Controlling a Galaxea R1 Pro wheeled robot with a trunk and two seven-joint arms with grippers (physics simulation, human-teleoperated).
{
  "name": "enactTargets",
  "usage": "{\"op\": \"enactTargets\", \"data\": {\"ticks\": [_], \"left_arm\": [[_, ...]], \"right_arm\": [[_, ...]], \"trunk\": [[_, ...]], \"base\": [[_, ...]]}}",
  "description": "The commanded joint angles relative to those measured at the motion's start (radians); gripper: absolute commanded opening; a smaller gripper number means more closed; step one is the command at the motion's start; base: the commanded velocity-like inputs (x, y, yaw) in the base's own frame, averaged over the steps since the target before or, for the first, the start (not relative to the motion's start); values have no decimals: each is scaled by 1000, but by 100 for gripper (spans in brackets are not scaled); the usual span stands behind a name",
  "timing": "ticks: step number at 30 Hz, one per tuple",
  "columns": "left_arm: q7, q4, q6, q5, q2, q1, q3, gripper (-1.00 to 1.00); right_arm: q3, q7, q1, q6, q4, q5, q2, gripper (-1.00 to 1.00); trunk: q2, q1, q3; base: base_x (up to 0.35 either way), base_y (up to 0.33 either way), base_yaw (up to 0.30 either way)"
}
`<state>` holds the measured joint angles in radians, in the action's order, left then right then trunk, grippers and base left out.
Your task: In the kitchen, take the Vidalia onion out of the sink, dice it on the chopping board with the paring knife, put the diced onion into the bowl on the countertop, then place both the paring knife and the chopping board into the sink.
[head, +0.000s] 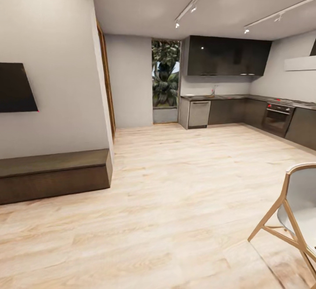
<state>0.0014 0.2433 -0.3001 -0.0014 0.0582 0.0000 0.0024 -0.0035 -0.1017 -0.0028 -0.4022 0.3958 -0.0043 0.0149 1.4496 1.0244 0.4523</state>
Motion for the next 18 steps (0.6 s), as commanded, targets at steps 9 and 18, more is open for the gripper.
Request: {"op": "enactTargets", "data": {"ticks": [9, 18], "left_arm": [[1, 1, -2, 0, 0, 0, 0, 100], [0, 1, -2, 0, 0, 0, 0, 100]], "right_arm": [[0, -3, 0, -2, 0, 0, 0, 100], [0, -3, 0, -3, 0, 0, 0, 100]], "trunk": [[0, 1, 1], [0, 1, 1]], "base": [[319, 0, 0], [319, 0, 0]]}}
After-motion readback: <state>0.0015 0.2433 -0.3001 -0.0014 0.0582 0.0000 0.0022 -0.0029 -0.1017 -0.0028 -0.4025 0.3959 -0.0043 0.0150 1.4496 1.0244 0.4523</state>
